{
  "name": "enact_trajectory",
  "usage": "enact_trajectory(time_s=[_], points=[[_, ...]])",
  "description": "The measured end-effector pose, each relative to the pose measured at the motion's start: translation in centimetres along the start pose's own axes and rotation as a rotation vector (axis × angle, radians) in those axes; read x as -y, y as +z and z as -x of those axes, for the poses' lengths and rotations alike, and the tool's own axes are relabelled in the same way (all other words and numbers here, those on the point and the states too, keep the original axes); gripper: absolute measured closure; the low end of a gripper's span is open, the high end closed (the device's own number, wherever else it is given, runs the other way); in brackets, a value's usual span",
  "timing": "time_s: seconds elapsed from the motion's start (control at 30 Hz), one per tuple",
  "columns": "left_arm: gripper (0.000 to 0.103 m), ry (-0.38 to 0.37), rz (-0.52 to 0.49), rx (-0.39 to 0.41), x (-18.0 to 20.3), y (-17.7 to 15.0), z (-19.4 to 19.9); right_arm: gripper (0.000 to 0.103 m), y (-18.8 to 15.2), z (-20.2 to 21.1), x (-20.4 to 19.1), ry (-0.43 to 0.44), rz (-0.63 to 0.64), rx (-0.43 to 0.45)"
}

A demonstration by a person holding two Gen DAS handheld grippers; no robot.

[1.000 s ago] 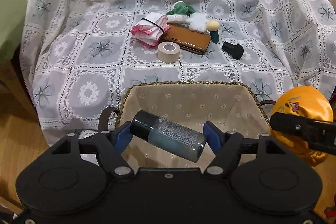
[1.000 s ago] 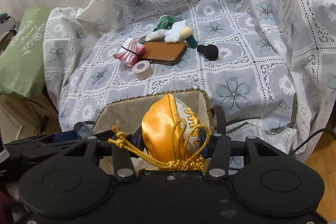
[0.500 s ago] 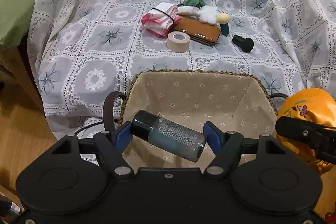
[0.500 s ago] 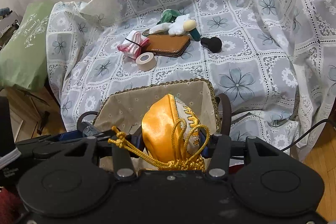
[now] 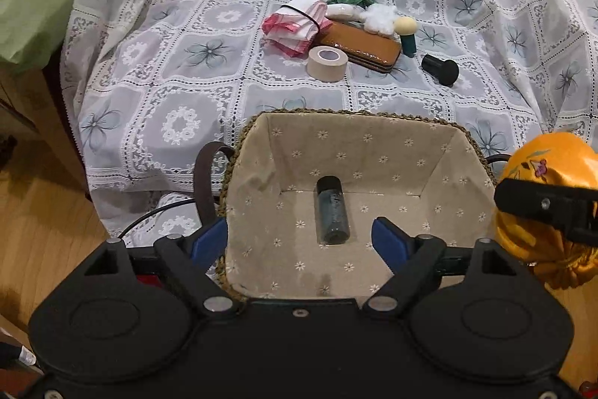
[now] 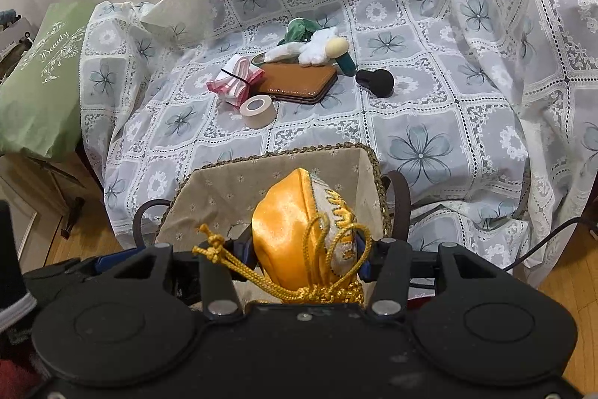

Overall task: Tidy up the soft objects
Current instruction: 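Carry the dark bottle to the basket and release it with the left tool, then drop the yellow pouch into the basket beside the bottle with the right tool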

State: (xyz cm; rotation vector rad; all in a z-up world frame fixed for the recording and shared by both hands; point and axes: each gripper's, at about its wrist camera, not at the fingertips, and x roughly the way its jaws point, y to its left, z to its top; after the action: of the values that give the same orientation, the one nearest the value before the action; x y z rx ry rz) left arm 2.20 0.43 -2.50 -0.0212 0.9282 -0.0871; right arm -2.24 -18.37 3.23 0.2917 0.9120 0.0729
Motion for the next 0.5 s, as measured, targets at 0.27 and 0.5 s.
enact_trajectory(time_s=[0.27, 0.5], points=[[0.015, 0.015, 0.007, 0.022, -0.3, 0.0, 0.4, 0.025, 0.5, 0.1, -0.5, -0.012, 0.025, 0.07], [0.014, 0.021, 0.004, 0.023, -0.4, -0.2, 0.4, 0.0, 0.7, 1.1, -0.6, -0.037, 0.05, 0.141]])
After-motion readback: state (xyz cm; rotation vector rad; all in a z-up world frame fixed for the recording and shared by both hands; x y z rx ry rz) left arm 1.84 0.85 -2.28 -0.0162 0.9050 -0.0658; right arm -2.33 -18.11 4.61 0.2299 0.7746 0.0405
